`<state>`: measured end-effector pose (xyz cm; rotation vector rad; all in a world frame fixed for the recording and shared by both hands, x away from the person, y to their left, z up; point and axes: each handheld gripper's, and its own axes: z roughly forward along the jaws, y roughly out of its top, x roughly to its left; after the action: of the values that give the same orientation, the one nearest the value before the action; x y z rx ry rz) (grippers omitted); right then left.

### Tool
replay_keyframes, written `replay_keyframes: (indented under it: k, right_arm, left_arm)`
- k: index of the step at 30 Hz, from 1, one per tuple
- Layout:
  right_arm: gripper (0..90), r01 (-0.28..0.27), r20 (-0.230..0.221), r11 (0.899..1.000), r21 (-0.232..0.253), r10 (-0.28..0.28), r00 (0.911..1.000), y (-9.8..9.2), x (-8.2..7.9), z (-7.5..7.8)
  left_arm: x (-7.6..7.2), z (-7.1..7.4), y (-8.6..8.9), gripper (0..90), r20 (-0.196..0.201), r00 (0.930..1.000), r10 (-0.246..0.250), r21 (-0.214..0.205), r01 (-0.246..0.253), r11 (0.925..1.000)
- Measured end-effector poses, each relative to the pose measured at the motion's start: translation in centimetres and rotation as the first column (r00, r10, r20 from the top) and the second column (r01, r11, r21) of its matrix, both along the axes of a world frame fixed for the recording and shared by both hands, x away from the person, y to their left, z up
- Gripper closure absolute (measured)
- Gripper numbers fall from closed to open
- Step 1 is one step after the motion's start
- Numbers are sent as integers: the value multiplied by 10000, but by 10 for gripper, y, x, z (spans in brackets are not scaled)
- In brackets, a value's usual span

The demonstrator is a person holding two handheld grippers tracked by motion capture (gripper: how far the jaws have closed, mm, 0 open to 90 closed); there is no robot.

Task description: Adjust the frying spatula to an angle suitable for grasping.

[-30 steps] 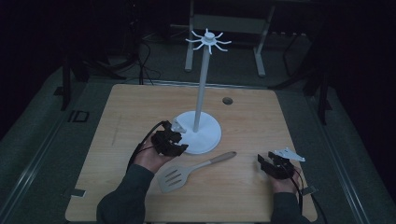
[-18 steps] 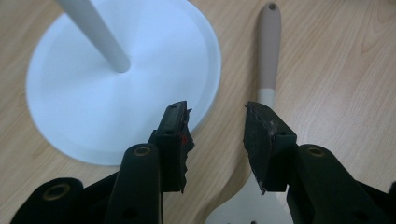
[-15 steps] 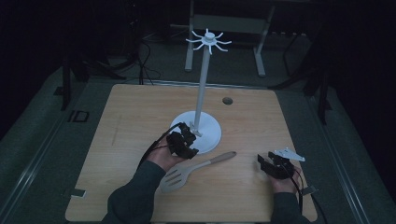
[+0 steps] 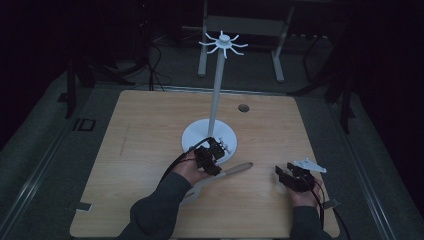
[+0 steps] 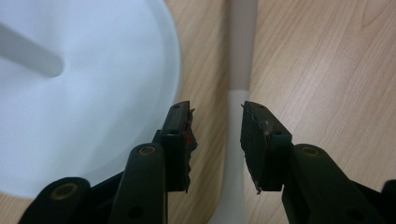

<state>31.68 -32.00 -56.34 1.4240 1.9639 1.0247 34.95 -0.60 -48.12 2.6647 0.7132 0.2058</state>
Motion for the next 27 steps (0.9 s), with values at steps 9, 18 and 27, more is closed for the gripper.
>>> replay_keyframes:
  k: [9, 18, 27]
  right_arm:
    - [448, -33, -31, 10000, 49, 33, 10000, 0, 0, 0]
    - [442, -58, -72, 10000, 63, 59, 10000, -1, 1, 0]
    - [435, -58, -55, 9999, 93, 59, 10000, -1, 0, 0]
  left_arm:
    - [9, -18, -29, 645, -547, 9983, -191, 511, 219, 9985]
    - [16, -29, -42, 683, -1040, 9938, -385, 773, 466, 9959]
    - [15, -34, -38, 739, -1131, 9923, -510, 998, 624, 9930]
